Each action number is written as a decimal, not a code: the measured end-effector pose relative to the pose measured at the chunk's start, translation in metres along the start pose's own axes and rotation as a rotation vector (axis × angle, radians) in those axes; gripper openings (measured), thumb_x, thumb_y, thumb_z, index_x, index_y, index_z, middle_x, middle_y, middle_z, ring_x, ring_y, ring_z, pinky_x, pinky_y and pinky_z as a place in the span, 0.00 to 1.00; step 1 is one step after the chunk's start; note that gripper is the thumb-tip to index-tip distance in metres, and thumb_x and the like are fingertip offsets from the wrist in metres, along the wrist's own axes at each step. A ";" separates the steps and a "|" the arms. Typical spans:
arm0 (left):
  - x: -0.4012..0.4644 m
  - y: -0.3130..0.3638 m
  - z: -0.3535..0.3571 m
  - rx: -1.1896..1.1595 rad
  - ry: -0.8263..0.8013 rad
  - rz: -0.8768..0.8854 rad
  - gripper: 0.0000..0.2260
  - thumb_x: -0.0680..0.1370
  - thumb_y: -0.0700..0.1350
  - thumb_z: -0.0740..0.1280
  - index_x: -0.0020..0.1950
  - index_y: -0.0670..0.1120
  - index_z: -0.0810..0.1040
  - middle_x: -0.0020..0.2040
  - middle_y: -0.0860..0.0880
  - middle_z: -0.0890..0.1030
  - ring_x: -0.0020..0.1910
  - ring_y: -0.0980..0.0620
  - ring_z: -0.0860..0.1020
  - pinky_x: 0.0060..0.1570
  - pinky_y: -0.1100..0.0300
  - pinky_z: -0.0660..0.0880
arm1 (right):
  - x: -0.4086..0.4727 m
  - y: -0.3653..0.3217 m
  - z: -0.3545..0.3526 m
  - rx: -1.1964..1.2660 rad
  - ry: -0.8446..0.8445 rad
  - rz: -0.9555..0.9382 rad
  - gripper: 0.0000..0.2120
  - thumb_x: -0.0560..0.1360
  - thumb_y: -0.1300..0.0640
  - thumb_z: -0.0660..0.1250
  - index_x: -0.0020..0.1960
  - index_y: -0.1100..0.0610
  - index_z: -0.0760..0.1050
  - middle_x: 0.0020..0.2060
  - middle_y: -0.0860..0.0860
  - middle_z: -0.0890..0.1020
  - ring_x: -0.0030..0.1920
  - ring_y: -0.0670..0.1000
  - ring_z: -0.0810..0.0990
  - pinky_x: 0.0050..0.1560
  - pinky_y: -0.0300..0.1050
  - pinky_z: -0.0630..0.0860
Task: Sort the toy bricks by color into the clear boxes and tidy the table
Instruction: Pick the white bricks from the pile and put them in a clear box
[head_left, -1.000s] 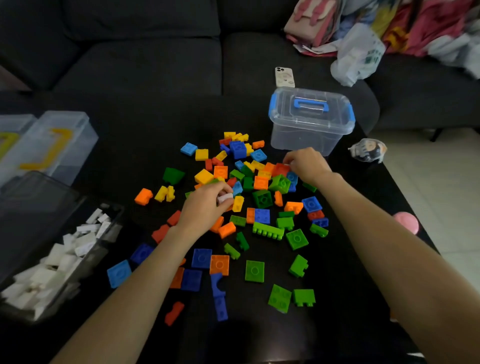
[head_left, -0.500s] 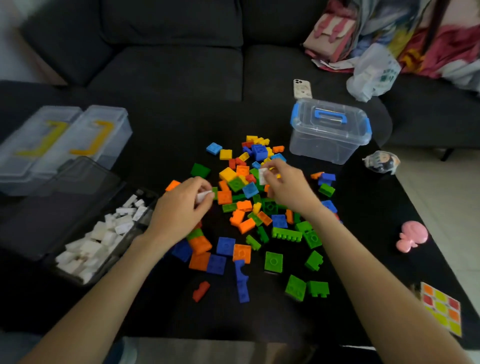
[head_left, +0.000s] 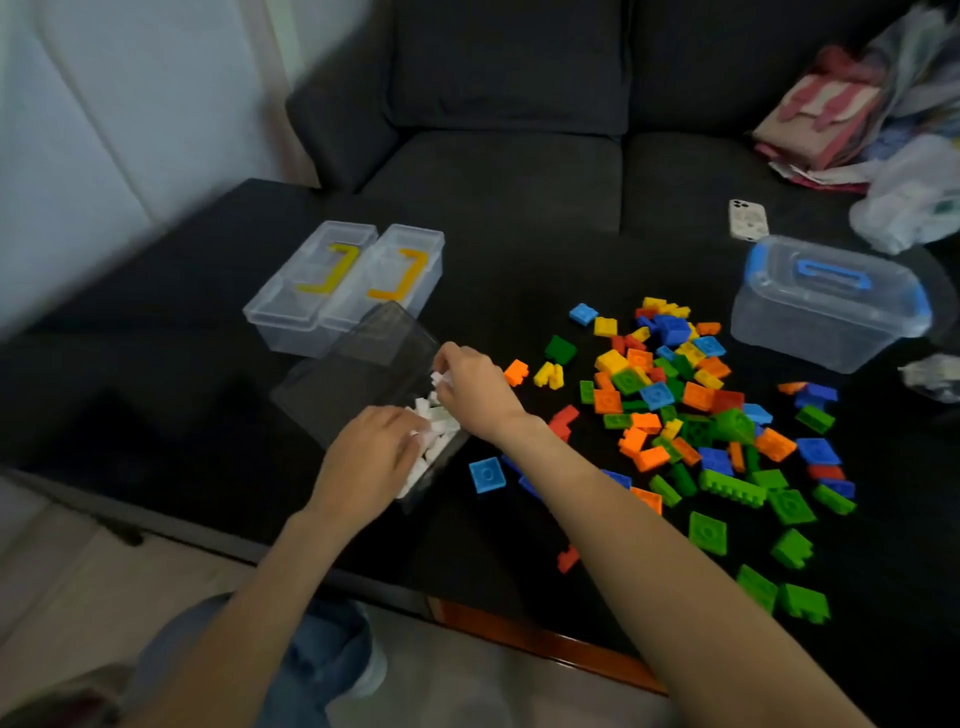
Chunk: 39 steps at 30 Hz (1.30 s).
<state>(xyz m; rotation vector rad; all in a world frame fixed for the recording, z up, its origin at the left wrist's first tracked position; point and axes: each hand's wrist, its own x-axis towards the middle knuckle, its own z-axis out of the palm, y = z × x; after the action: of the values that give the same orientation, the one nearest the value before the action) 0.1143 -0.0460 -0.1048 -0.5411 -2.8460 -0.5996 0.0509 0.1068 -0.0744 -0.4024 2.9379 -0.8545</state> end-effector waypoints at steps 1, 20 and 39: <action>-0.004 -0.002 0.000 -0.001 -0.003 0.033 0.14 0.78 0.48 0.61 0.58 0.45 0.79 0.56 0.48 0.80 0.56 0.50 0.76 0.55 0.57 0.72 | 0.001 -0.001 0.002 -0.078 -0.008 -0.018 0.13 0.76 0.60 0.62 0.60 0.59 0.70 0.56 0.58 0.75 0.56 0.59 0.76 0.55 0.53 0.74; -0.024 -0.042 -0.023 -0.041 0.216 -0.092 0.17 0.78 0.36 0.62 0.67 0.41 0.73 0.70 0.44 0.69 0.72 0.48 0.63 0.68 0.58 0.58 | -0.042 -0.006 0.037 -0.272 -0.244 -0.564 0.20 0.81 0.49 0.54 0.72 0.51 0.67 0.73 0.53 0.65 0.73 0.53 0.62 0.72 0.50 0.58; -0.010 -0.008 -0.039 -0.340 0.220 -0.098 0.16 0.76 0.39 0.66 0.64 0.49 0.75 0.57 0.55 0.78 0.54 0.64 0.75 0.55 0.71 0.71 | -0.053 -0.012 0.035 -0.321 -0.299 -0.403 0.29 0.81 0.42 0.46 0.78 0.51 0.46 0.77 0.49 0.46 0.75 0.46 0.38 0.74 0.46 0.35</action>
<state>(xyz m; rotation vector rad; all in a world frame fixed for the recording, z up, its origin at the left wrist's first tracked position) 0.1245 -0.0729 -0.0752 -0.3587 -2.5860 -1.0991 0.1089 0.0925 -0.0986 -1.0656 2.7446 -0.2987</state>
